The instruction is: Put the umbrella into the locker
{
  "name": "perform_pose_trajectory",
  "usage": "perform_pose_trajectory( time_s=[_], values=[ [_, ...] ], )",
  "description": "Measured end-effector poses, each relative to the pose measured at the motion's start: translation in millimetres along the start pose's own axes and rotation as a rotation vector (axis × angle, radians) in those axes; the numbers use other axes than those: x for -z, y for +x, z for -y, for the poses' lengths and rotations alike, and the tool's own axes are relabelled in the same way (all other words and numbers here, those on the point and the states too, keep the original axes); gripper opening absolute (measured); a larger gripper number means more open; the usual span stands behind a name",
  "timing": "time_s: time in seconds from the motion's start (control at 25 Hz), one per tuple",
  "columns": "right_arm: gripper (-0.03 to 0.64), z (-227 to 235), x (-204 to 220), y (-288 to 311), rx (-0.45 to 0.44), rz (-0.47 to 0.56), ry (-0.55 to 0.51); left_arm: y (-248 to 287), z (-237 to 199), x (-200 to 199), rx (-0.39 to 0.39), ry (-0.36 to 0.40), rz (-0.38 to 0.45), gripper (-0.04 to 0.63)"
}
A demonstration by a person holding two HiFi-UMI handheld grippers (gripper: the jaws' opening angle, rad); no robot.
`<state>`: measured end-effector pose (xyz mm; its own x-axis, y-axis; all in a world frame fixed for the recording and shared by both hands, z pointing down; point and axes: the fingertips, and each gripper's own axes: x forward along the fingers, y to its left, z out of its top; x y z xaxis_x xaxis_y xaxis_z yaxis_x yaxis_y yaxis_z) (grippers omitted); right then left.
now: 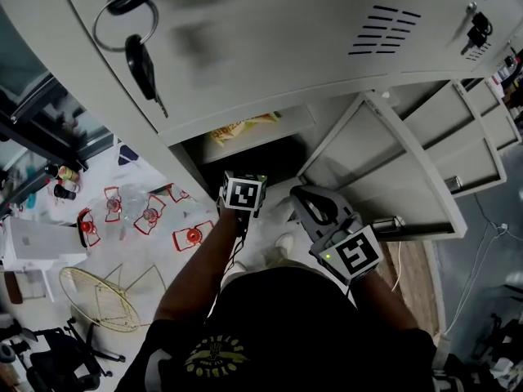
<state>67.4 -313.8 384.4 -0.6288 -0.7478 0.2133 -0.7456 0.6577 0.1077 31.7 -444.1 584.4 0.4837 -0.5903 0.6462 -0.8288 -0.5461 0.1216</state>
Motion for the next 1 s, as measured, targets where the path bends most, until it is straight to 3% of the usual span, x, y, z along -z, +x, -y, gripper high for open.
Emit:
perform_pose_trajectory(
  time_s=[0.12, 0.28, 0.36, 0.6, 0.76, 1.0],
  values=[
    [0.029, 0.5, 4.0, 0.1, 0.012, -0.008, 0.049, -2.2, -2.4, -1.9, -0.012, -0.016, 0.009, 0.369],
    [0.029, -1.6, 3.8, 4.4, -0.01, -0.009, 0.002, -10.4, -1.1, -13.6, 0.052, -0.152, 0.026, 0.373],
    [0.029, -3.1, 4.2, 6.0, -0.017, -0.011, -0.001, -6.7, -2.4, -15.4, 0.063, -0.18, 0.052, 0.377],
    [0.029, -6.4, 6.8, 7.0, -0.018, -0.021, 0.013, -45.1, -0.9, -48.3, 0.029, -0.133, 0.102, 0.377],
    [0.029, -7.4, 11.2, 9.9, -0.015, -0.044, 0.02, -5.5, 2.6, -19.2, 0.062, -0.094, 0.111, 0.377],
    [0.029, -13.7, 16.3, 16.2, -0.022, -0.065, 0.028, -31.6, 13.4, -28.3, 0.091, -0.087, 0.075, 0.377]
  ],
)
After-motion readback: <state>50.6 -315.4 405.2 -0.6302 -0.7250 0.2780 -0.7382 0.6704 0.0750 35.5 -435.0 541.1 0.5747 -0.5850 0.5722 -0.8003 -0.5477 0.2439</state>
